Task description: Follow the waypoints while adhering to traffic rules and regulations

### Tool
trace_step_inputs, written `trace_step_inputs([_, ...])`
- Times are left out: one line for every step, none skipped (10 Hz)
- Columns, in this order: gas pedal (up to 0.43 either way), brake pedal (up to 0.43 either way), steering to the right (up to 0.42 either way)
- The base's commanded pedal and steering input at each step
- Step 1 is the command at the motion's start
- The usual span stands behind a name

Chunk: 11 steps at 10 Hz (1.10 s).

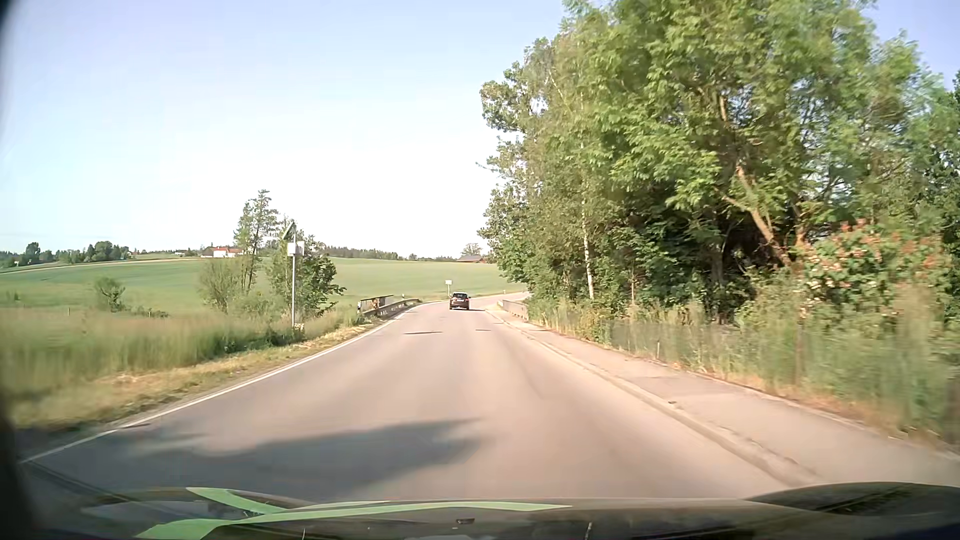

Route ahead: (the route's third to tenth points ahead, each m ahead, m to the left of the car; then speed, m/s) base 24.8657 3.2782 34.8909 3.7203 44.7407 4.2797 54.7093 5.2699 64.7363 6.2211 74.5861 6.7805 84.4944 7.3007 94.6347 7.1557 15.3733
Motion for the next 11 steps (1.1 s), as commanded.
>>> trace_step_inputs([0.059,0.0,-0.037])
trace_step_inputs([0.079,0.0,-0.037])
trace_step_inputs([0.098,0.0,-0.036])
trace_step_inputs([0.118,0.0,-0.035])
trace_step_inputs([0.118,0.0,-0.031])
trace_step_inputs([0.118,0.0,-0.03])
trace_step_inputs([0.118,0.0,-0.028])
trace_step_inputs([0.118,0.0,-0.026])
trace_step_inputs([0.11,0.0,-0.022])
trace_step_inputs([0.11,0.0,-0.019])
trace_step_inputs([0.11,0.0,-0.015])
